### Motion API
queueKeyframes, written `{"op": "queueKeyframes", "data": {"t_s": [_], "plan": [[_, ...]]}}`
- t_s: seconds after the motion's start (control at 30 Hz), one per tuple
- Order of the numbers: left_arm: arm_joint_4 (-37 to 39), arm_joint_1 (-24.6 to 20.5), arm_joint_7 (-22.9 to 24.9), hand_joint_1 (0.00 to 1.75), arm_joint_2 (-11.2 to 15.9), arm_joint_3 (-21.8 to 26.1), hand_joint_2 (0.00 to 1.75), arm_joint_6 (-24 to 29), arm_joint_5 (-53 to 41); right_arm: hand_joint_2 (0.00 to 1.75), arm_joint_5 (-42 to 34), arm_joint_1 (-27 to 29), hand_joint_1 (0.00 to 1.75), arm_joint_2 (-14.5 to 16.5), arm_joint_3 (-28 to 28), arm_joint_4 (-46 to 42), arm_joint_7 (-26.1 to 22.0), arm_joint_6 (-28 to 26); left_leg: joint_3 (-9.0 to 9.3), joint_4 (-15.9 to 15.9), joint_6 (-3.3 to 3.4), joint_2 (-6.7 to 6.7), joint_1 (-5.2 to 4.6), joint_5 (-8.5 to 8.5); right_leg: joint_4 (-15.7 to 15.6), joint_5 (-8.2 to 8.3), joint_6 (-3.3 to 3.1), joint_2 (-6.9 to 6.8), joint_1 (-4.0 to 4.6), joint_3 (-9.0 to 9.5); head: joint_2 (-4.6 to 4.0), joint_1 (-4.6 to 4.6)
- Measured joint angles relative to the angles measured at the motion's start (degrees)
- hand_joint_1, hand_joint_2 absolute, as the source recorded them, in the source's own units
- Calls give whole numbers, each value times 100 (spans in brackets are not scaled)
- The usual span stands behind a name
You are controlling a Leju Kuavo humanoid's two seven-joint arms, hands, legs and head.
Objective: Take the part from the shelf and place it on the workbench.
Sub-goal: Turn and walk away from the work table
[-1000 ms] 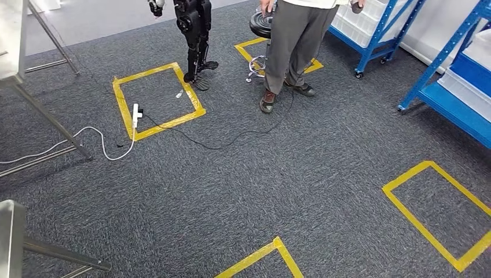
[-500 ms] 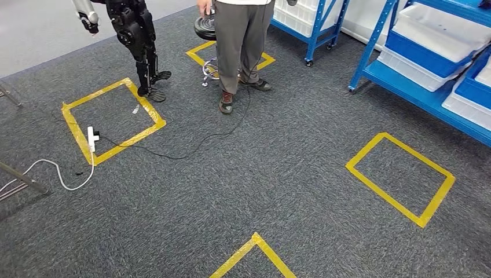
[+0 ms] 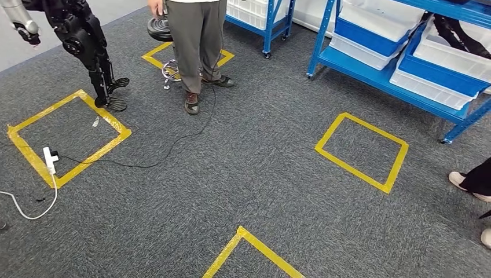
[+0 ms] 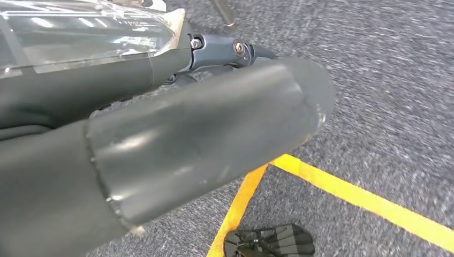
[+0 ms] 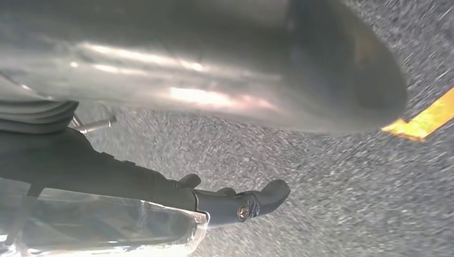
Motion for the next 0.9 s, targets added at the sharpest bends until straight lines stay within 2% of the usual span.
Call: {"op": "queueKeyframes", "data": {"t_s": [0.03, 0.07, 0.1, 0.17, 0.2, 0.27, 0.3, 0.33, 0.37, 0.4, 0.43, 0.47, 0.5, 0.53, 0.6, 0.63, 0.67, 0.7, 0.73, 0.77, 0.8, 0.83, 0.87, 0.9], "plan": [[0, 1, 1, 0, -1, 0, 0, 0, 0, 0, 3, -8, 0, -3, 1, 1, 3, 4, 10, 15, -37, 64, -12, -23, -383, 114, 22, -137, 2, 220, 0, 3], [0, 2, 1, 0, -1, 0, 0, 0, 0, 0, 7, -18, 0, -3, 2, 1, 3, 7, 22, 27, -76, 129, -26, -45, -650, 189, 7, -229, 6, 367, 0, -1], [0, 0, 1, 0, 1, 0, 0, 0, -1, 0, 9, -23, 0, -1, 3, 2, 3, 10, 38, 39, -115, 186, -41, -63, -768, 217, -31, -275, 22, 428, 0, -11], [0, -13, 0, 0, -2, 0, 0, 0, -2, 0, 11, -12, 0, -5, 4, 2, 4, 13, 73, 38, -185, 294, -30, -83, -783, 231, -136, -149, 44, 411, 0, -31], [-1, -22, -1, 0, -4, 0, 0, -1, -5, 0, 11, -1, 0, -7, 4, 2, 6, 13, 83, 62, -227, 247, -7, -116, -787, 238, -174, -83, 33, 411, 0, -39], [-1, -26, -7, 0, -6, 0, 0, -4, -19, 0, 0, -1, 0, -9, 4, 2, 10, 13, -23, 351, -291, -62, 35, -347, -802, 266, -267, 45, -2, 427, 0, -51], [-1, -19, -10, 0, -5, -1, 0, -11, -30, 0, -9, -7, 0, -9, 4, 2, 13, 13, -166, 678, -306, -262, 47, -546, -803, 278, -305, 113, -6, 418, 0, -58], [1, -9, -13, 0, -5, -1, 0, -24, -41, 0, -22, -15, 0, -9, 4, 2, 14, 12, -348, 1070, -306, -390, 48, -749, -801, 287, -338, 184, 4, 410, 0, -61], [2, 0, -13, 0, -6, -2, 0, -37, -51, 0, -36, -19, 0, -9, 4, 2, 14, 10, -525, 1431, -303, -447, 48, -895, -800, 292, -355, 266, 20, 404, 0, -61], [2, 6, -13, 0, -7, -4, 0, -48, -60, 0, -51, -16, 0, -9, 4, 2, 14, 8, -642, 1652, -297, -468, 48, -936, -798, 296, -360, 349, 33, 402, 0, -60], [3, 7, -10, 0, -7, -5, 0, -56, -69, 0, -63, -7, 0, -9, 4, 2, 14, 7, -658, 1656, -281, -480, 47, -852, -795, 296, -360, 434, 42, 406, 0, -60], [3, 6, -7, 0, -8, -7, 0, -57, -83, 0, -73, 1, 0, -9, 4, 2, 14, 6, -573, 1450, -257, -504, 47, -672, -794, 298, -359, 520, 49, 415, 0, -60], [3, 4, -3, 0, -7, -9, 0, -58, -95, 0, -80, 7, 0, -8, 3, 2, 14, 5, -409, 1088, -223, -587, 48, -442, -792, 300, -355, 605, 52, 426, 0, -61], [3, 3, 1, 0, -4, -9, 0, -59, -106, 0, -84, 8, 0, 0, 3, 3, 14, 4, -235, 707, -175, -757, 49, -260, -788, 304, -346, 684, 61, 430, 0, -58], [3, -3, 4, 0, 1, -11, 0, -61, -121, 0, -90, -5, 0, 14, 2, 4, 13, 0, -13, 197, -115, -1019, 46, -98, -780, 324, -307, 820, 72, 398, 0, -56], [3, -11, 5, 0, 2, -13, 0, -62, -125, 0, -91, -6, 0, 20, 2, 4, 13, -3, 12, 125, -98, -1054, 32, -108, -786, 345, -272, 888, 70, 365, 0, -54], [2, -20, 6, 0, -2, -16, 0, -64, -128, 0, -93, -2, 0, 21, 2, 5, 13, -7, 22, 86, -89, -985, 17, -98, -805, 371, -230, 960, 65, 316, 0, -58], [1, -33, 8, 0, -11, -20, 0, -66, -131, 0, -95, 7, 0, 20, 2, 6, 14, -10, 35, 44, -69, -900, 15, -66, -799, 385, -195, 952, 58, 278, 0, -59], [0, -39, 8, 0, -20, -24, 0, -66, -133, 0, -98, 13, 0, 19, 2, 7, 14, -12, 50, -11, -42, -816, 17, -31, -745, 358, -173, 841, 67, 223, 0, -53], [-1, -42, 9, 0, -27, -25, 0, -66, -136, 0, -102, 10, 0, 18, 1, 8, 14, -13, 66, -66, -12, -721, 26, 5, -587, 265, -169, 666, 76, 123, 0, -42], [-2, -41, 10, 0, -32, -26, 0, -66, -137, 0, -104, 2, 0, 16, 1, 9, 15, -14, 74, -102, 8, -617, 32, 28, -310, 111, -177, 460, 80, -9, 0, -29], [-2, -38, 13, 0, -32, -26, 0, -66, -138, 0, -106, -7, 0, 18, 1, 9, 15, -14, 73, -110, 22, -517, 22, 31, 41, -72, -181, 311, 80, -192, 0, -22], [-2, -37, 15, 0, -31, -26, 0, -67, -138, 0, -107, -12, 0, 19, 1, 9, 16, -14, 67, -108, 29, -410, 15, 31, 410, -235, -173, 247, 70, -370, 0, -15], [-2, -38, 18, 0, -31, -26, 0, -68, -139, 0, -107, -8, 0, 18, 1, 9, 16, -14, 62, -106, 26, -308, 9, 28, 663, -324, -145, 221, 58, -479, 0, -15]]}}
